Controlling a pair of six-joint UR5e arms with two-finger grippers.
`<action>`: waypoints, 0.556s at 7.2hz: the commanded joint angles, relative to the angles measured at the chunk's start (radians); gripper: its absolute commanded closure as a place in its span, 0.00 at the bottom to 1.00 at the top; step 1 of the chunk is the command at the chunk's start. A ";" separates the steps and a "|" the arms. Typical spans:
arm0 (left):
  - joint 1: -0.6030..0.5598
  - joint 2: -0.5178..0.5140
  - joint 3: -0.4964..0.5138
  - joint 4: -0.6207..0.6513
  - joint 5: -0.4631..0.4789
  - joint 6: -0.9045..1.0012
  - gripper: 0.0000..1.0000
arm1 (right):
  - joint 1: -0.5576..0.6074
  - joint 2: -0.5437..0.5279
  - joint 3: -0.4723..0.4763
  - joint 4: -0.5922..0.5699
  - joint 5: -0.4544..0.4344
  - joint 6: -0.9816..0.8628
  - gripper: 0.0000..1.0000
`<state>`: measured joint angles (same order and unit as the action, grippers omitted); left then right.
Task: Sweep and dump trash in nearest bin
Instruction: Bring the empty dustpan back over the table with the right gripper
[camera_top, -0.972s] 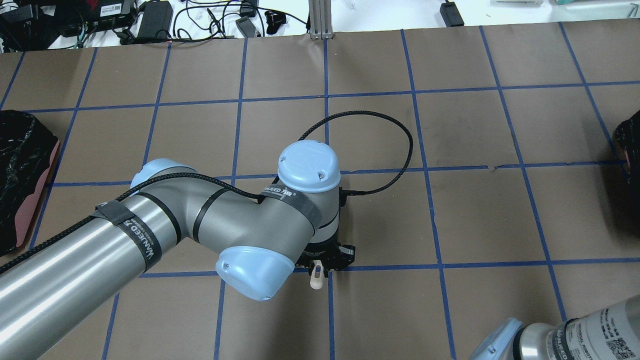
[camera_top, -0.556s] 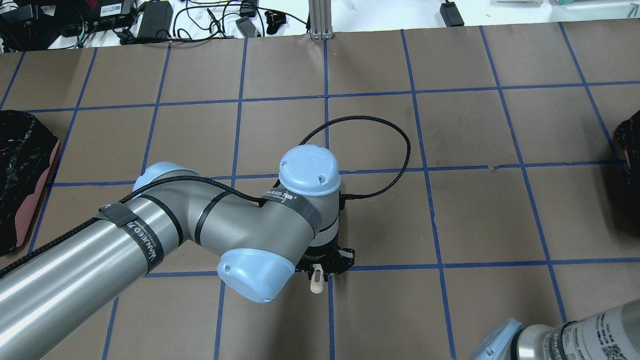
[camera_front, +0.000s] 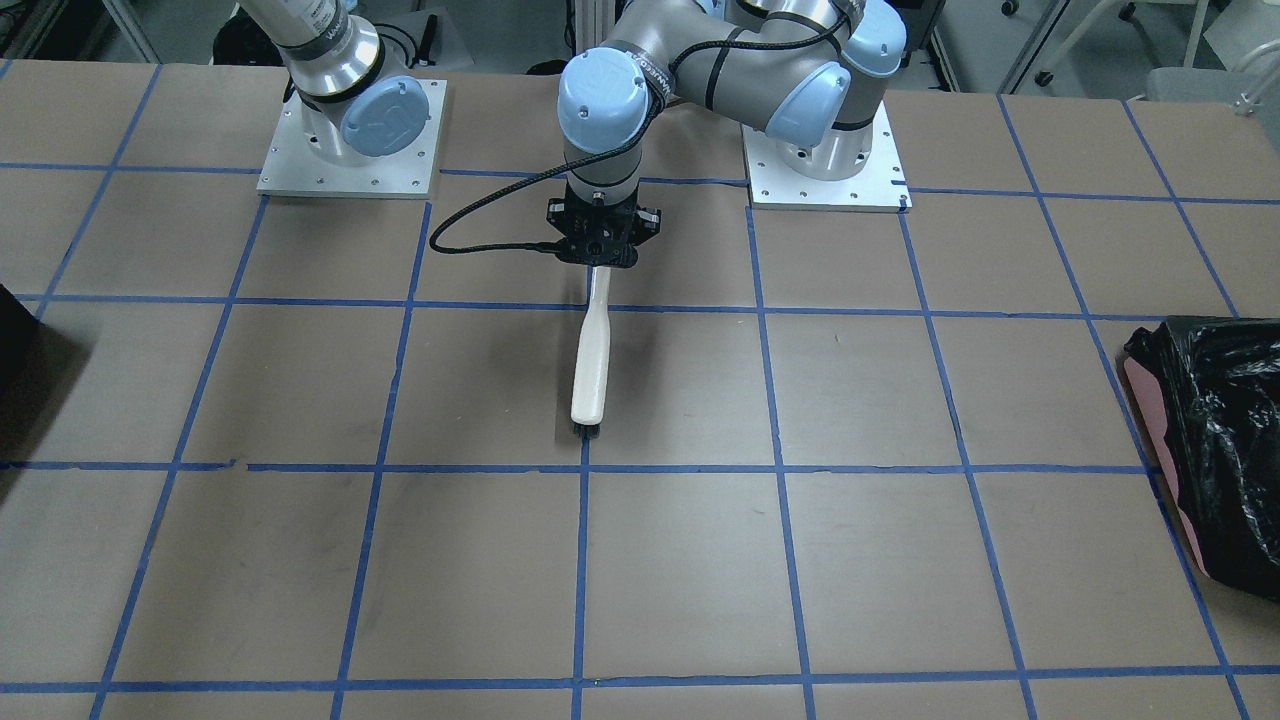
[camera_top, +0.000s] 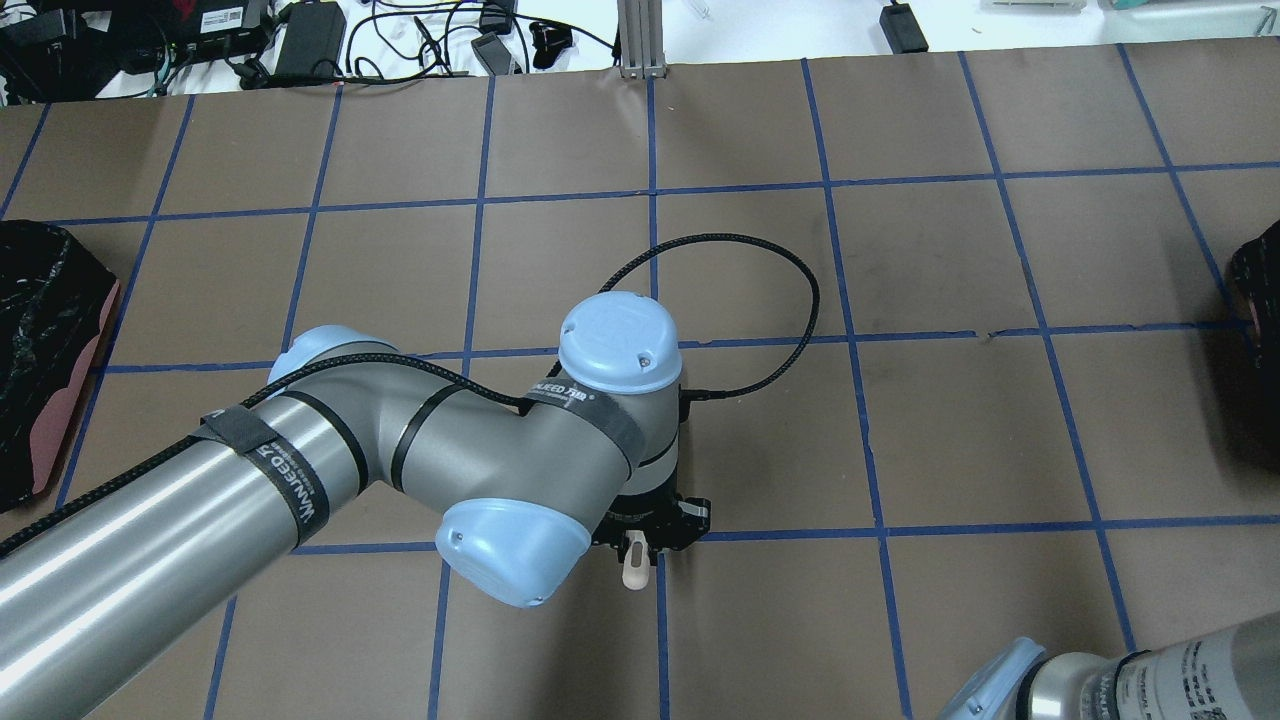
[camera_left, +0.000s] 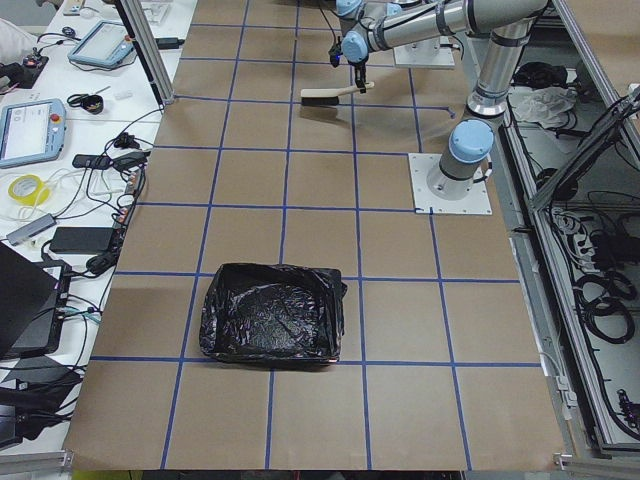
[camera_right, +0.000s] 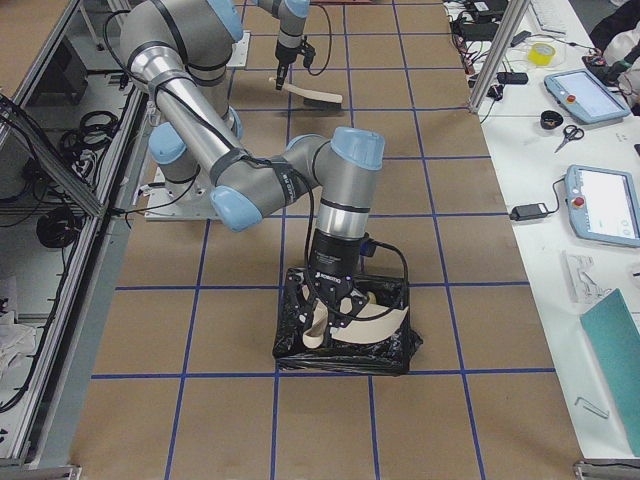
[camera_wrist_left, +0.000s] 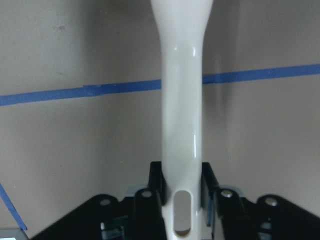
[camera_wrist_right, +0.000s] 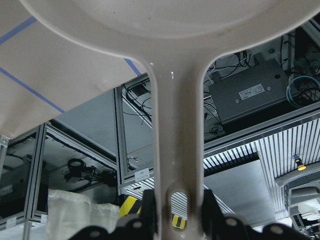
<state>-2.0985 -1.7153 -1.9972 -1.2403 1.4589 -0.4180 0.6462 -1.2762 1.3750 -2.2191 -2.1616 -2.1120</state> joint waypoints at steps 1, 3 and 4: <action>-0.002 -0.004 0.000 -0.001 0.000 -0.001 0.83 | 0.018 -0.086 0.009 0.283 0.083 0.291 1.00; -0.020 -0.009 0.000 0.001 -0.002 -0.002 0.82 | 0.111 -0.101 0.016 0.457 0.115 0.525 1.00; -0.023 -0.016 0.000 0.002 -0.002 -0.002 0.80 | 0.174 -0.103 0.015 0.542 0.147 0.673 1.00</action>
<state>-2.1142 -1.7250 -1.9972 -1.2397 1.4575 -0.4201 0.7480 -1.3729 1.3893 -1.7885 -2.0473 -1.6146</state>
